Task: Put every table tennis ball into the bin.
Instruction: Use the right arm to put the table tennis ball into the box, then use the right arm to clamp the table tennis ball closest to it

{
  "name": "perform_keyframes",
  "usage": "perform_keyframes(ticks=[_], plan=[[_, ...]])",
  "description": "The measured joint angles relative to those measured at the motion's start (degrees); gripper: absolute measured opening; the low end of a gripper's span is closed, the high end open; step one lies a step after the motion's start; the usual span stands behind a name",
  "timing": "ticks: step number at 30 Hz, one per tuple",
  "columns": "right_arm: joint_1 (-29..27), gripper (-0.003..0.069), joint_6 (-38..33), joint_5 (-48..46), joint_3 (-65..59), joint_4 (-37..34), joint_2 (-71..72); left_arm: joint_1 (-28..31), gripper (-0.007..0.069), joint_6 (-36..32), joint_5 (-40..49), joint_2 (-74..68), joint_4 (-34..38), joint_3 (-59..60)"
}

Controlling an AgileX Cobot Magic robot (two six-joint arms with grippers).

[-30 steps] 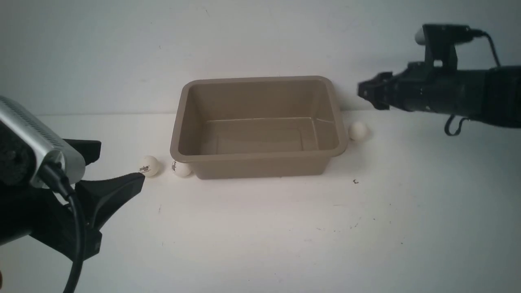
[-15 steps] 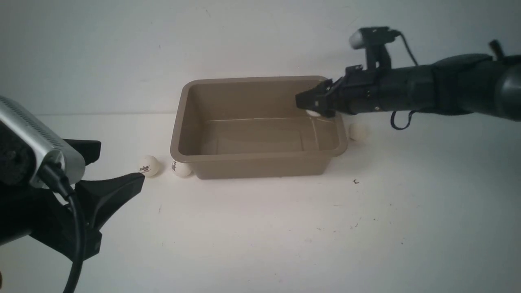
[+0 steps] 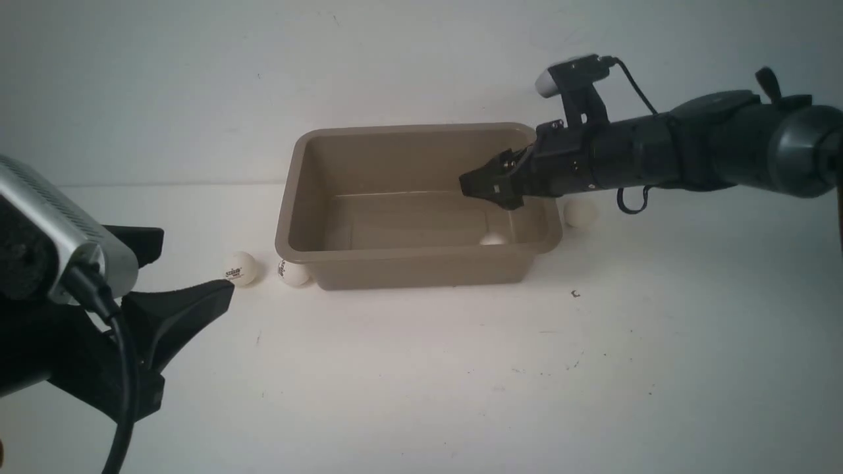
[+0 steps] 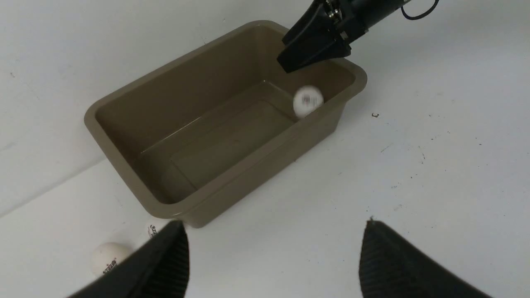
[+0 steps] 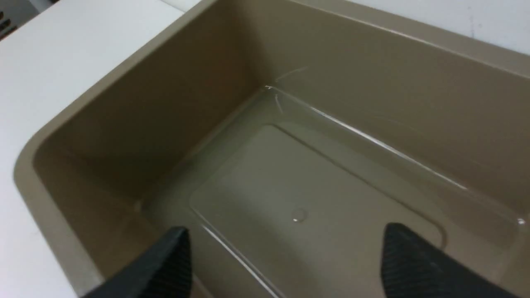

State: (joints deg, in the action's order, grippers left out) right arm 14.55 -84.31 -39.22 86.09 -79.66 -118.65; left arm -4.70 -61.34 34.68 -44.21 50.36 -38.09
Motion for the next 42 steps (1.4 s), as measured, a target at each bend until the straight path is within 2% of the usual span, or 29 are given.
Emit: perform_keyframes(ticks=[4,8,12,15,19,23,26,38,42], plan=[[-0.13,0.0623,-1.71,3.42,1.27,0.43,0.43,0.0,0.0499,0.0,0.05,0.0,0.0,0.0],[-2.3,0.0612,-1.63,6.19,1.38,3.75,2.78,0.0,0.0499,0.0,0.05,0.0,0.0,0.0],[-7.29,0.0584,2.42,5.77,1.49,7.76,5.79,0.0,0.0499,0.0,0.05,0.0,0.0,0.0],[-10.52,0.0575,4.2,3.64,1.49,11.61,6.99,0.0,0.0499,0.0,0.06,0.0,0.0,0.0],[-13.95,0.057,5.32,-3.18,1.49,20.57,7.53,0.0,0.0499,0.0,0.11,0.0,0.0,0.0],[-14.33,0.057,4.92,-7.04,1.49,28.4,7.41,0.0,0.0499,0.0,0.47,0.0,0.0,0.0],[-14.02,0.057,1.75,-6.82,1.49,32.38,7.13,0.0,0.0499,0.0,0.58,0.0,0.0,0.0],[-13.83,0.0568,-6.19,-2.34,1.49,34.11,5.57,0.0,0.0499,-0.43,1.31,0.0,0.0,0.0],[-13.83,0.0546,-9.19,-2.2,1.49,35.16,4.27,0.0,0.0499,-0.43,2.04,0.0,0.0,0.0]])
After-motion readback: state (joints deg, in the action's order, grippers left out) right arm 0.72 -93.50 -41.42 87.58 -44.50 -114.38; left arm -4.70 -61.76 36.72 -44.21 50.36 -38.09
